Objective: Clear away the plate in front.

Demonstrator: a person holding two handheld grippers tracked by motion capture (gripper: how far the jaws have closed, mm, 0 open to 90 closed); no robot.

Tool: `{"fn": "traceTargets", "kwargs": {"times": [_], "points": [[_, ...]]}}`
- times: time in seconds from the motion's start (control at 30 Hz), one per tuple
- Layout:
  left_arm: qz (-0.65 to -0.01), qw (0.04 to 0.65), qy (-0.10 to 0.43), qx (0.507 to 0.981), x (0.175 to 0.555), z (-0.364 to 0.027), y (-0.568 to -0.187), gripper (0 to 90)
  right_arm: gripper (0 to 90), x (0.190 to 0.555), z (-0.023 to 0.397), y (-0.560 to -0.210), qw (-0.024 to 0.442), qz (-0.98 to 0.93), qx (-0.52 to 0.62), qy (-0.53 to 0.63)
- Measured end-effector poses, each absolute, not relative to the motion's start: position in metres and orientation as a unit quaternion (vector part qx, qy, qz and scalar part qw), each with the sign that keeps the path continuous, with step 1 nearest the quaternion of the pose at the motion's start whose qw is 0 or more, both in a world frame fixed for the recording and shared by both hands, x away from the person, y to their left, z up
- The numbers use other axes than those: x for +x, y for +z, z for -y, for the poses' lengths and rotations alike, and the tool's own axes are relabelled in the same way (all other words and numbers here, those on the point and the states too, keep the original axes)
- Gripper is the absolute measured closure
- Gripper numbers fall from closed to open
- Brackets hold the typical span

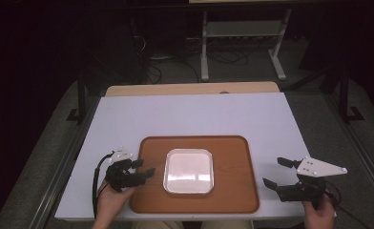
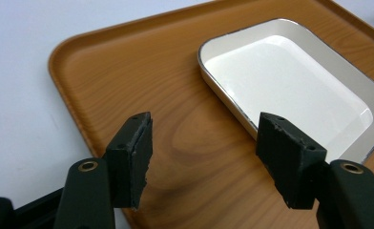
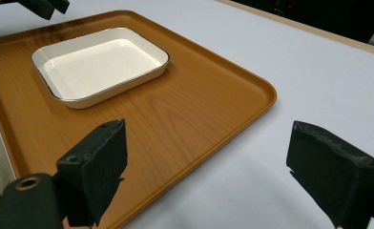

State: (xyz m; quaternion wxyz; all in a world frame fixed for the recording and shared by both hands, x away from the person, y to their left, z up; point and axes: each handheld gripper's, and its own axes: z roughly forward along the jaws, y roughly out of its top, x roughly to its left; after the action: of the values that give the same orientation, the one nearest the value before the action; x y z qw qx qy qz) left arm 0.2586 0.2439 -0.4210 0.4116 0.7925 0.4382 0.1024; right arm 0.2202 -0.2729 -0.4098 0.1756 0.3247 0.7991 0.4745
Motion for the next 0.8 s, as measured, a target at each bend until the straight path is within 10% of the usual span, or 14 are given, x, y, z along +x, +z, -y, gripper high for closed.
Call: {"fn": "traceTargets", "kwargs": {"times": [0.8], "points": [[-0.412, 0.433, 0.138, 0.79, 0.262, -0.29, -0.419, 34.1, 12.7, 0.221, 0.275, -0.411, 0.173, -0.799, 0.328, 0.473]]}}
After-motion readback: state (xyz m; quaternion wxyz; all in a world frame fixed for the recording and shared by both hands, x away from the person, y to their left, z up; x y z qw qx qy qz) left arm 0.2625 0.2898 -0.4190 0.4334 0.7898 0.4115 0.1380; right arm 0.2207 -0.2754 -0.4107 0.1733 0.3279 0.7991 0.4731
